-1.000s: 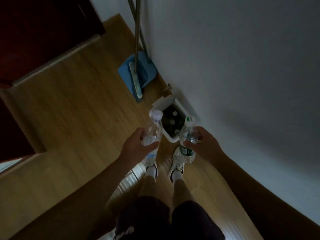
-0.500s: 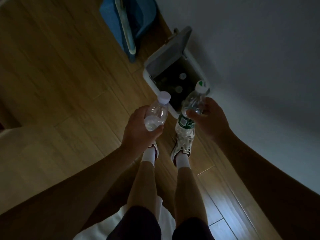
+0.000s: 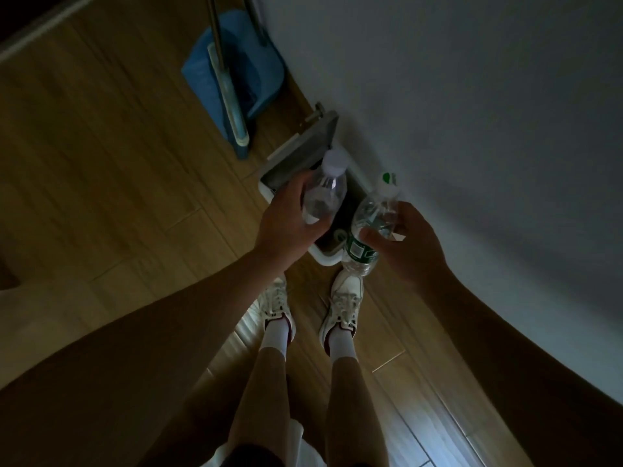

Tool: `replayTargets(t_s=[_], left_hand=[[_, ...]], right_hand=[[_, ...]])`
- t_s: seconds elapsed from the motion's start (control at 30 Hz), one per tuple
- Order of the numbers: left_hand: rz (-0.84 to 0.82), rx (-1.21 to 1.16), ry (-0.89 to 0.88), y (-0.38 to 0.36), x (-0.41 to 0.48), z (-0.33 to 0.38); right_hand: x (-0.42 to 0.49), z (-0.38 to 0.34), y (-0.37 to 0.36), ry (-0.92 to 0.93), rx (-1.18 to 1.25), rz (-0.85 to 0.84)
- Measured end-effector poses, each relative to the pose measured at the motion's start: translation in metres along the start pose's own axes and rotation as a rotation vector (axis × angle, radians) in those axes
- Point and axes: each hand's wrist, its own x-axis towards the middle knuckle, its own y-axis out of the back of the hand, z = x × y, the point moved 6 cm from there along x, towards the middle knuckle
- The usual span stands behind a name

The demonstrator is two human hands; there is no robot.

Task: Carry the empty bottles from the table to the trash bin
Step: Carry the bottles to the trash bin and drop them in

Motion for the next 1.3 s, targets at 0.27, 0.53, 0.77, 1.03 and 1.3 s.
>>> replayTargets(t_s=[0.27,0.53,0.77,1.03,1.3], left_hand=[[0.054,0.129,0.139,-0.004,-0.021,-0.032],[-0.245,0.195,0.41,0.024,-0.073,-0.096],[-0.192,0.238,0.535,0.063,-0.103,-0.134],[-0.16,0.171,0.478,0.067,-0.083,-0.143],[-0.229,0.163,0.444,0.052,-0.075,-0.132]], right_hand=[[-0.004,0.005,-0.009,0.014,-0.005,-0.001],[0.004,-0.027,-0.014,0.037,0.037,0.003],[0.021,-0.06,-0.029,0.099,0.04,0.009],[0.063,-0.044,-0.08,0.037,0.027,-0.012],[0.068,-0.007,-0.073,-0.006,-0.103,-0.061]])
